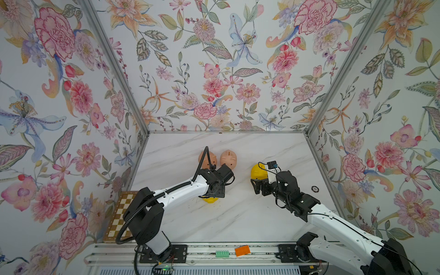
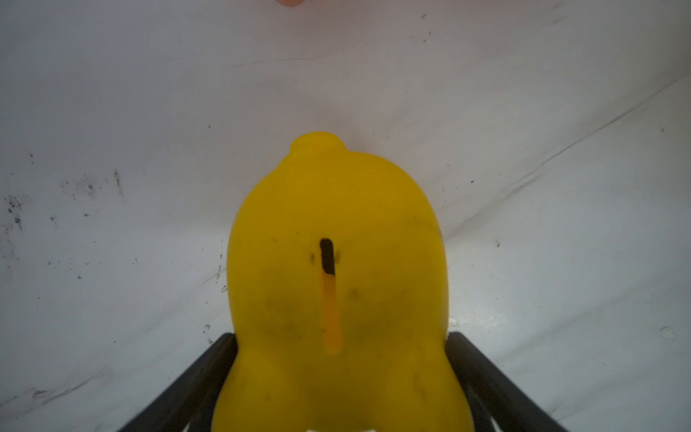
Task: Open piggy banks
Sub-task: Adjust the piggy bank at the center of the board.
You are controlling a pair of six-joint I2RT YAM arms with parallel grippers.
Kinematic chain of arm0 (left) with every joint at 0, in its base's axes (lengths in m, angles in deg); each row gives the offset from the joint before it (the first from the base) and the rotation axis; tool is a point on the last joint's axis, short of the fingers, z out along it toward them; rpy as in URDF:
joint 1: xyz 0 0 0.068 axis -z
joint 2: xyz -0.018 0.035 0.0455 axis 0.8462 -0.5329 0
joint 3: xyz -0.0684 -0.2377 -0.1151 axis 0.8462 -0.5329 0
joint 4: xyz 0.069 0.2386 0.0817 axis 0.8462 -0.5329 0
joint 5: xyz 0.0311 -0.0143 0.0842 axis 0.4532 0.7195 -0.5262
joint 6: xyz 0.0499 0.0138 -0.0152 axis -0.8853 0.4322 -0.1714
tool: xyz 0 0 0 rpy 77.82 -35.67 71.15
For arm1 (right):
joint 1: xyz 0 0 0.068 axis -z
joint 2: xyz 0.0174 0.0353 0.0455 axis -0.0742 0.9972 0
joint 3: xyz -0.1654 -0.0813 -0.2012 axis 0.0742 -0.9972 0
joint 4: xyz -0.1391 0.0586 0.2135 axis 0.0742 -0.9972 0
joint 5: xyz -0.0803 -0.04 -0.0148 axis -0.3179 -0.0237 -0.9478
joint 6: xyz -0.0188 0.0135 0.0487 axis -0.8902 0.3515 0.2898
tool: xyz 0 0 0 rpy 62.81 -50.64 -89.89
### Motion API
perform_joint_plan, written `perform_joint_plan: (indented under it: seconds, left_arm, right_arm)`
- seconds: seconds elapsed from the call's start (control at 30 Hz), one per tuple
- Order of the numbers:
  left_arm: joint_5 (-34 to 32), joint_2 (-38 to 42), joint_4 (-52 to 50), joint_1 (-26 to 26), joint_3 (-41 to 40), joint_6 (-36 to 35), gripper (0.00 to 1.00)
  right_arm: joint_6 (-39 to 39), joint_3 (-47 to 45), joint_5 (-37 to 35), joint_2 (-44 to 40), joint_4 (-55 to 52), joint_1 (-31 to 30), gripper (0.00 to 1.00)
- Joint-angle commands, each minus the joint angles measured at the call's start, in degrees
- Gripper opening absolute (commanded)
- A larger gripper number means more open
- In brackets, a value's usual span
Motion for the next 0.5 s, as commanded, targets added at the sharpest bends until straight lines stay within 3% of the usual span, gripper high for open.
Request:
perform_joint_plan:
  seconds: [0.0,0.23,0.37,0.47]
  left_arm:
    - [-0.3,0.1,-0.6,0.4,-0.7,-0.3,0.75]
    - [1.9,2.2,2.4,0.4,-1.3,-3.3,0.56]
    - [3.5,4.2,3.4,0.3,-1.3,-5.2,0.52]
    - [8.7,7.4,8.7,0.2,-3.6,-7.2,0.52]
  right_arm:
    - [-0.2,-0.1,0.6,-0.5,0.1,-0.5,0.99]
    - [0.2,0.9,2.6,1.0,0.9,-1.2,0.99]
    - [0.4,2.2,4.2,2.3,1.3,-2.1,0.99]
    - [0.9,1.8,8.7,2.5,3.1,-2.3,0.99]
